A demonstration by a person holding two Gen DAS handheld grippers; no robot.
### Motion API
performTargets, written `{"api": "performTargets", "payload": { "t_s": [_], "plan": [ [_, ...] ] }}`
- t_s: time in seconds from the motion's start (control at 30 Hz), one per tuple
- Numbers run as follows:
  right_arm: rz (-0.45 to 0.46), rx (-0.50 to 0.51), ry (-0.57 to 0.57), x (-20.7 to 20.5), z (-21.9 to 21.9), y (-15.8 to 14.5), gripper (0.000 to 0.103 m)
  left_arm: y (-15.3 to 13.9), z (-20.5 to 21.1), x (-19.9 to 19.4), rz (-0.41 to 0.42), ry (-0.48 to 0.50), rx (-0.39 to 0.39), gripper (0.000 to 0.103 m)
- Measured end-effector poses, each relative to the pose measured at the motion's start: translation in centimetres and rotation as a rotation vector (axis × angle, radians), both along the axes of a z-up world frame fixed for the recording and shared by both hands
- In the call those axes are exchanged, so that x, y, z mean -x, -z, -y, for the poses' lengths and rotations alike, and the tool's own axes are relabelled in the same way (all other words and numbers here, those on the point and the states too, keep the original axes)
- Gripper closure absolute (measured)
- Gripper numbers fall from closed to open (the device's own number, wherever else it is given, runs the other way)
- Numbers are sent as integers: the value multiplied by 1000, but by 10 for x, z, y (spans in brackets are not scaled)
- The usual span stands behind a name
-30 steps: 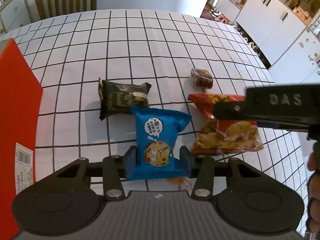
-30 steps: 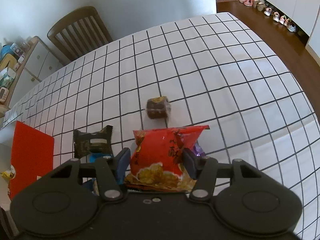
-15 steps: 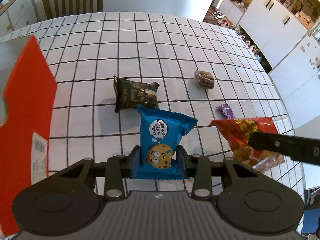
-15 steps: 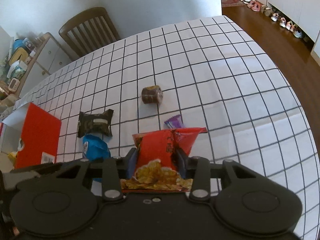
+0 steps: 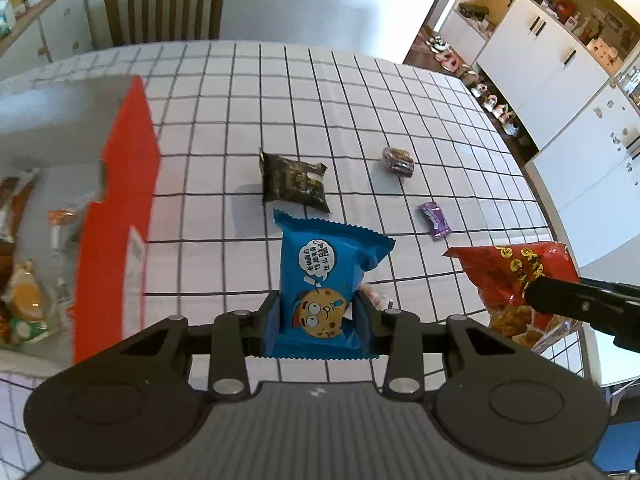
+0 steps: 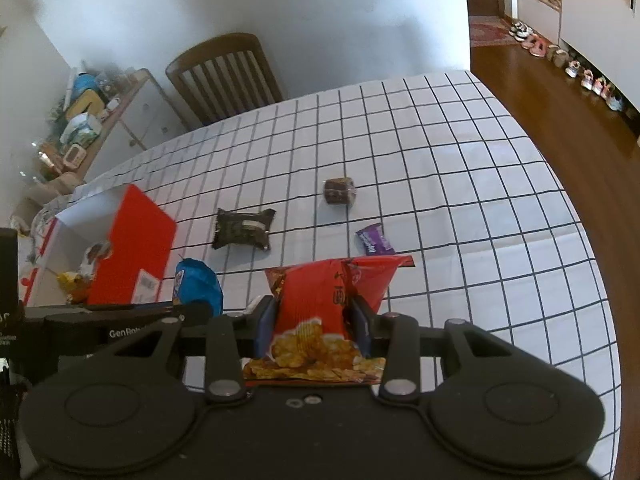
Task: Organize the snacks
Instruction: 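Carry the cookie packet and chips bag into the red box with both tools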
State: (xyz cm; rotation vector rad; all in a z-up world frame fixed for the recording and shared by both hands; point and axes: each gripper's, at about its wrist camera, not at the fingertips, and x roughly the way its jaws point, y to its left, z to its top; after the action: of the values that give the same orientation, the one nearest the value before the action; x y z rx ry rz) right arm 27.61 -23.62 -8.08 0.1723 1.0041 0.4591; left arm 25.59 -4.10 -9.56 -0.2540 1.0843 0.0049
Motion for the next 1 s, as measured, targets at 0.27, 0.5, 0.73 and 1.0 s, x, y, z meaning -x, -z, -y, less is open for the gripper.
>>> {"api": "performTargets", "payload": {
  "t_s": [0.27,0.5,0.73,1.0],
  "plan": [
    [23,-24,-21,22,-8,-20,64,-32,-9,24,40,8,18,66],
    [64,-47,-54,38,-29,-41,64,-56,-31,44,74,-18,34,66],
    [92,-66,-87,52,-59,-58,64,-73,-67,61,94,-54,40,66],
    [128,-71,-134,64,-105,-75,64,-86,-111,78,117,-89,25,66]
  ]
}}
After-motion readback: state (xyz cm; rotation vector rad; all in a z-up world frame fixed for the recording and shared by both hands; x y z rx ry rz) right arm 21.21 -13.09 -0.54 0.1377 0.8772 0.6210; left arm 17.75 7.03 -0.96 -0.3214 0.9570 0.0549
